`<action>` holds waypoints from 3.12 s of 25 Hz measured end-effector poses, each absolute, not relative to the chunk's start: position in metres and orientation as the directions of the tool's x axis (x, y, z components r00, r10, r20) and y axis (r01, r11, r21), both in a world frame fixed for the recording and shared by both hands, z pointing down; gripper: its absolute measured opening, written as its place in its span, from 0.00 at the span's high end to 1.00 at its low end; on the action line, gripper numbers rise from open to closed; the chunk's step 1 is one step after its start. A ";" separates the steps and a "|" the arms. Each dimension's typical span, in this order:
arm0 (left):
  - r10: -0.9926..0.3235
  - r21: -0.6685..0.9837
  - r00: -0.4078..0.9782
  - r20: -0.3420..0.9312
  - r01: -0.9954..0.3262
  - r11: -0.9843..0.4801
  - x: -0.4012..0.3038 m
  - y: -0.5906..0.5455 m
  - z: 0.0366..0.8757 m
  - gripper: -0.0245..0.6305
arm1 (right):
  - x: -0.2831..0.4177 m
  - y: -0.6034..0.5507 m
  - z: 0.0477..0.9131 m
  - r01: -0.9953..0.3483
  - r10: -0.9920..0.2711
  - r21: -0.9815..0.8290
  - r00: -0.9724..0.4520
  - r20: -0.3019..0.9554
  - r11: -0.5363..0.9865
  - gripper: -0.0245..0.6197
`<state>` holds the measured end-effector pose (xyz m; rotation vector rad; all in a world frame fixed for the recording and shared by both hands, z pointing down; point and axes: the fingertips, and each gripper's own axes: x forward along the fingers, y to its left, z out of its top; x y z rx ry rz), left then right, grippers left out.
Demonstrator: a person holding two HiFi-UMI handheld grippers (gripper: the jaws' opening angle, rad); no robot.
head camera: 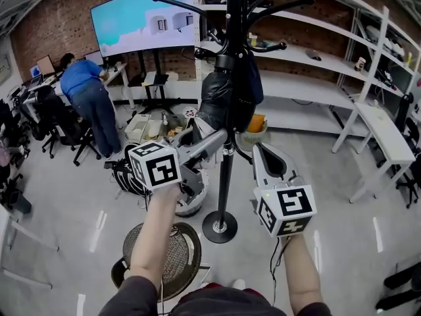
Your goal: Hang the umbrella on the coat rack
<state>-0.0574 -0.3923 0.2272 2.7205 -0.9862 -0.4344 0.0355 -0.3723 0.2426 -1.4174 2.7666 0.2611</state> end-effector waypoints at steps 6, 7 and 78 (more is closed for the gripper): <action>-0.625 0.309 0.761 -0.174 -0.560 -0.769 -0.056 -0.401 0.237 0.61 | 0.036 -0.373 0.246 -0.831 -0.831 0.142 -0.550 -0.080 0.537 0.93; -0.621 0.311 0.765 -0.169 -0.557 -0.770 -0.057 -0.402 0.239 0.61 | 0.036 -0.373 0.247 -0.835 -0.835 0.142 -0.544 -0.076 0.531 0.93; -0.893 -0.048 0.446 0.063 -0.892 -0.449 -0.071 -0.480 0.337 0.51 | 0.014 -0.402 0.329 -0.879 -0.878 0.047 -0.467 0.108 0.474 0.93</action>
